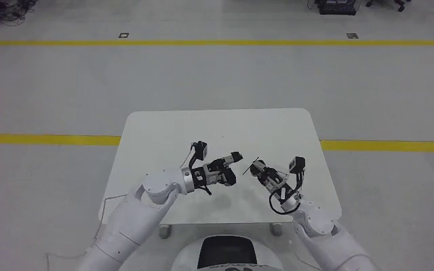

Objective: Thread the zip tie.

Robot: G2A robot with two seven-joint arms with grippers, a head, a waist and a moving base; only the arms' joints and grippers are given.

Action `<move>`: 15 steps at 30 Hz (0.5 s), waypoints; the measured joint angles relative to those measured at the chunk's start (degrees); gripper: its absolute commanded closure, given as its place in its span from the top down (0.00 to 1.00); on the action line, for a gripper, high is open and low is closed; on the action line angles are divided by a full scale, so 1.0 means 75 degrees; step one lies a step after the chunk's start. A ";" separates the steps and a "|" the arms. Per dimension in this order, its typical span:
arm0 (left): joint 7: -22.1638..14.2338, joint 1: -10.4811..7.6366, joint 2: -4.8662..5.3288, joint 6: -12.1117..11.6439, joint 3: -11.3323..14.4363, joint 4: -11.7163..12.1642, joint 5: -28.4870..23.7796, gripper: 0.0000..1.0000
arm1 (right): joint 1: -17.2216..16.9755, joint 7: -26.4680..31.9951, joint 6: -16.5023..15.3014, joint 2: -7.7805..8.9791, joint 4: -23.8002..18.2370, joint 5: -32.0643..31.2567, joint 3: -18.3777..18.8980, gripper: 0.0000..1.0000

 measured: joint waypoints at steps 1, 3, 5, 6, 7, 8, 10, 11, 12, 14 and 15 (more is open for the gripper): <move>0.0000 0.0002 0.0000 0.0000 -0.0002 -0.0001 -0.0003 1.00 | -0.0001 0.0000 0.0000 0.0001 -0.0001 -0.0001 0.0001 0.00; -0.0001 0.0004 0.0000 0.0002 -0.0001 -0.0003 -0.0007 1.00 | 0.0000 -0.0003 0.0002 0.0001 -0.0003 -0.0005 0.0001 0.00; -0.0085 0.0015 -0.0004 -0.0019 0.0067 -0.0034 -0.0054 1.00 | 0.0013 -0.0032 0.0021 -0.0010 -0.0012 -0.0044 -0.0016 0.00; -0.0267 0.0022 -0.0013 -0.0086 0.0131 -0.0030 -0.0232 1.00 | 0.0022 -0.0053 0.0018 -0.0023 -0.0006 -0.0073 -0.0040 0.00; -0.0432 0.0015 -0.0021 -0.0137 0.0173 0.0013 -0.0424 1.00 | 0.0032 -0.0064 0.0009 -0.0034 0.0010 -0.0088 -0.0060 0.00; -0.0579 -0.0007 -0.0031 -0.0182 0.0215 0.0080 -0.0611 1.00 | 0.0044 -0.0072 0.0003 -0.0045 0.0029 -0.0098 -0.0081 0.00; -0.0751 -0.0103 -0.0065 -0.0261 0.0342 0.0260 -0.0893 1.00 | 0.0074 -0.0087 -0.0001 -0.0072 0.0064 -0.0110 -0.0125 0.00; -0.0773 -0.0154 -0.0082 -0.0295 0.0405 0.0329 -0.0963 1.00 | 0.0084 -0.0094 -0.0001 -0.0083 0.0074 -0.0116 -0.0140 0.00; -0.0753 -0.0226 -0.0100 -0.0339 0.0481 0.0419 -0.0992 1.00 | 0.0097 -0.0114 0.0000 -0.0096 0.0077 -0.0144 -0.0148 0.00; -0.0649 -0.0294 -0.0109 -0.0352 0.0533 0.0498 -0.0887 1.00 | 0.0106 -0.0138 0.0000 -0.0103 0.0073 -0.0176 -0.0144 0.00; -0.0632 -0.0299 -0.0108 -0.0351 0.0537 0.0504 -0.0858 1.00 | 0.0106 -0.0139 0.0000 -0.0103 0.0072 -0.0179 -0.0142 0.00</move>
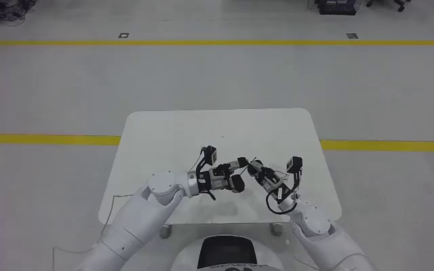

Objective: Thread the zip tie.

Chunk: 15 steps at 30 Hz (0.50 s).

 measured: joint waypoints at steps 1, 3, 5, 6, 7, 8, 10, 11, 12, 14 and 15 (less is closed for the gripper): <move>0.0000 0.0001 0.0001 0.0002 -0.0002 -0.0002 0.0003 1.00 | 0.0000 0.0000 0.0000 0.0000 0.0000 0.0000 0.0001 0.00; -0.0005 0.0006 0.0001 0.0004 -0.0005 -0.0007 -0.0001 1.00 | -0.0001 0.0001 0.0000 0.0001 0.0000 0.0002 0.0001 0.00; 0.0103 0.0008 0.0002 -0.0011 0.0022 -0.0022 0.0096 1.00 | 0.0000 -0.0024 0.0021 -0.0003 -0.0019 -0.0023 0.0001 0.00; 0.0256 0.0023 0.0002 -0.0045 0.0057 -0.0051 0.0208 1.00 | -0.0009 -0.0052 0.0034 -0.0009 -0.0047 -0.0064 0.0002 0.00; 0.0354 0.0042 0.0001 -0.0075 0.0082 -0.0074 0.0250 1.00 | -0.0025 -0.0065 0.0034 -0.0013 -0.0070 -0.0091 0.0006 0.00; 0.0425 0.0062 0.0000 -0.0111 0.0099 -0.0092 0.0254 1.00 | -0.0045 -0.0075 0.0025 -0.0017 -0.0092 -0.0110 0.0012 0.00; 0.0499 0.0092 0.0003 -0.0177 0.0124 -0.0107 0.0241 1.00 | -0.0092 -0.0097 0.0001 -0.0024 -0.0131 -0.0141 0.0037 0.00; 0.0517 0.0098 0.0007 -0.0194 0.0131 -0.0111 0.0248 1.00 | -0.0109 -0.0104 -0.0001 -0.0027 -0.0145 -0.0151 0.0049 0.00; 0.0539 0.0108 0.0012 -0.0213 0.0138 -0.0119 0.0262 1.00 | -0.0134 -0.0116 -0.0001 -0.0031 -0.0161 -0.0171 0.0064 0.00; 0.0578 0.0126 0.0023 -0.0239 0.0137 -0.0133 0.0282 0.86 | -0.0175 -0.0142 -0.0001 -0.0037 -0.0188 -0.0213 0.0083 0.00; 0.0613 0.0141 0.0032 -0.0247 0.0133 -0.0145 0.0311 0.81 | -0.0203 -0.0162 0.0000 -0.0042 -0.0208 -0.0241 0.0097 0.00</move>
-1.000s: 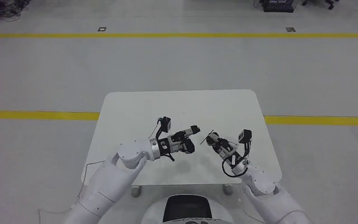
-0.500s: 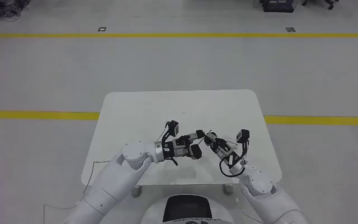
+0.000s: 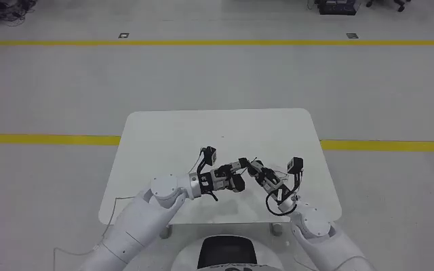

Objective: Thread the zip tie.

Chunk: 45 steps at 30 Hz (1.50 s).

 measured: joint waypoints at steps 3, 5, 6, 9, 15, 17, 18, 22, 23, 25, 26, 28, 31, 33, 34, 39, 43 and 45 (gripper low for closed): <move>0.0069 0.0048 0.0025 0.0006 -0.0015 -0.0046 0.0046 0.68 | -0.0069 -0.0030 0.0001 -0.0011 -0.0068 -0.0059 0.0044 0.00; 0.0101 0.0076 0.0039 0.0012 -0.0022 -0.0069 0.0069 0.58 | -0.0114 -0.0031 0.0001 -0.0016 -0.0123 -0.0093 0.0076 0.00; 0.0121 0.0095 0.0048 0.0016 -0.0021 -0.0083 0.0087 0.55 | -0.0146 -0.0030 0.0001 -0.0019 -0.0161 -0.0121 0.0100 0.00; 0.0164 0.0130 0.0064 0.0023 0.0001 -0.0102 0.0121 0.46 | -0.0224 -0.0046 0.0001 -0.0030 -0.0227 -0.0200 0.0145 0.00; 0.0198 0.0144 0.0083 0.0067 0.0045 -0.0105 0.0060 0.42 | -0.0324 -0.0050 0.0001 -0.0062 -0.0274 -0.0245 0.0215 0.00; 0.0213 0.0139 0.0088 0.0077 0.0065 -0.0105 0.0064 0.41 | -0.0355 -0.0046 0.0001 -0.0072 -0.0288 -0.0244 0.0248 0.00; 0.0230 0.0134 0.0090 0.0089 0.0083 -0.0104 0.0072 0.40 | -0.0375 -0.0031 0.0001 -0.0077 -0.0297 -0.0243 0.0271 0.00; 0.0299 0.0098 0.0087 0.0167 0.0151 -0.0081 0.0044 0.35 | -0.0436 0.0025 0.0001 -0.0095 -0.0321 -0.0275 0.0339 0.00; 0.0319 0.0084 0.0085 0.0182 0.0170 -0.0080 0.0044 0.33 | -0.0448 0.0034 0.0001 -0.0099 -0.0324 -0.0283 0.0351 0.00; 0.0354 0.0053 0.0080 0.0200 0.0216 -0.0086 0.0048 0.33 | -0.0470 0.0053 0.0001 -0.0111 -0.0326 -0.0294 0.0374 0.00; 0.0365 0.0042 0.0080 0.0203 0.0234 -0.0085 0.0054 0.33 | -0.0478 0.0059 0.0001 -0.0116 -0.0324 -0.0297 0.0381 0.00; 0.0393 0.0020 0.0079 0.0210 0.0268 -0.0065 0.0065 0.31 | -0.0490 0.0074 0.0001 -0.0130 -0.0311 -0.0304 0.0394 0.00; 0.0437 -0.0008 0.0079 0.0222 0.0305 -0.0026 0.0069 0.25 | -0.0498 0.0087 0.0001 -0.0150 -0.0292 -0.0311 0.0414 0.00; 0.0467 -0.0015 0.0082 0.0225 0.0323 -0.0007 0.0073 0.22 | -0.0506 0.0091 0.0001 -0.0164 -0.0286 -0.0316 0.0430 0.00; 0.0485 -0.0018 0.0084 0.0229 0.0327 0.0004 0.0076 0.18 | -0.0509 0.0091 0.0001 -0.0170 -0.0285 -0.0324 0.0437 0.00; 0.0568 -0.0022 0.0094 0.0220 0.0351 0.0069 0.0070 0.11 | -0.0529 0.0073 0.0001 -0.0205 -0.0253 -0.0403 0.0456 0.00; 0.0583 -0.0035 0.0100 0.0222 0.0379 0.0089 0.0049 0.09 | -0.0521 0.0092 0.0001 -0.0232 -0.0220 -0.0402 0.0461 0.00; 0.0596 -0.0044 0.0103 0.0230 0.0391 0.0092 0.0044 0.09 | -0.0520 0.0108 0.0001 -0.0245 -0.0212 -0.0398 0.0471 0.00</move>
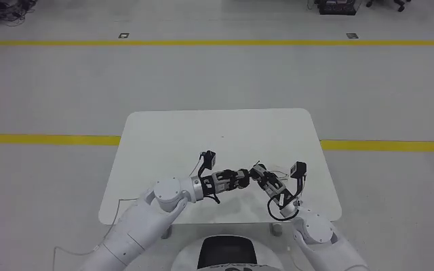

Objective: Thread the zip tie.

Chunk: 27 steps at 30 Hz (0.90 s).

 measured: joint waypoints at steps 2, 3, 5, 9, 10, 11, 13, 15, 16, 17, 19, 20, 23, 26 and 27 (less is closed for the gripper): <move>0.0010 -0.0008 0.0003 0.0004 0.0009 0.0005 -0.0002 0.09 | 0.0001 0.0018 0.0000 -0.0011 0.0005 0.0000 0.0009 0.00; 0.0014 -0.0017 0.0005 0.0008 0.0016 0.0009 -0.0003 0.10 | 0.0002 0.0031 0.0000 -0.0017 0.0008 0.0002 0.0016 0.00; 0.0016 -0.0033 0.0008 0.0016 0.0026 0.0020 -0.0005 0.10 | 0.0004 0.0052 0.0000 -0.0028 0.0012 0.0008 0.0026 0.00; 0.0007 -0.0073 0.0010 0.0023 0.0062 0.0065 -0.0022 0.08 | 0.0013 0.0109 0.0000 -0.0051 0.0020 0.0007 0.0041 0.00; 0.0003 -0.0080 0.0010 0.0024 0.0071 0.0074 -0.0029 0.06 | 0.0013 0.0121 0.0000 -0.0056 0.0019 0.0004 0.0041 0.00; 0.0001 -0.0087 0.0010 0.0024 0.0079 0.0085 -0.0034 0.05 | 0.0012 0.0132 0.0000 -0.0062 0.0017 0.0000 0.0041 0.00; -0.0004 -0.0102 0.0012 0.0017 0.0094 0.0117 -0.0049 0.00 | 0.0008 0.0152 0.0000 -0.0073 0.0019 -0.0021 0.0035 0.00; -0.0005 -0.0116 0.0013 -0.0001 0.0102 0.0148 -0.0064 0.00 | 0.0010 0.0166 0.0000 -0.0082 0.0032 -0.0040 0.0029 0.00; -0.0003 -0.0121 0.0015 -0.0011 0.0104 0.0160 -0.0068 0.00 | 0.0013 0.0175 0.0000 -0.0085 0.0038 -0.0046 0.0029 0.00; -0.0003 -0.0124 0.0016 -0.0021 0.0105 0.0172 -0.0073 0.00 | 0.0015 0.0186 0.0000 -0.0089 0.0044 -0.0051 0.0029 0.00; -0.0011 -0.0129 0.0022 -0.0040 0.0106 0.0196 -0.0083 0.00 | 0.0022 0.0236 0.0000 -0.0093 0.0064 -0.0063 0.0029 1.00; -0.0022 -0.0129 0.0026 -0.0047 0.0102 0.0205 -0.0092 0.00 | 0.0022 0.0249 0.0001 -0.0094 0.0076 -0.0057 0.0033 1.00; -0.0098 -0.0119 0.0048 -0.0062 0.0055 0.0228 -0.0140 0.00 | 0.0020 0.0281 0.0030 -0.0098 0.0083 -0.0005 0.0060 1.00; -0.0248 -0.0069 0.0096 -0.0058 -0.0049 0.0229 -0.0183 0.00 | 0.0007 0.0389 0.0058 -0.0079 0.0037 0.0000 0.0176 1.00; -0.0323 -0.0038 0.0126 -0.0046 -0.0114 0.0228 -0.0176 0.00 | -0.0001 0.0469 0.0065 -0.0063 0.0020 0.0014 0.0266 1.00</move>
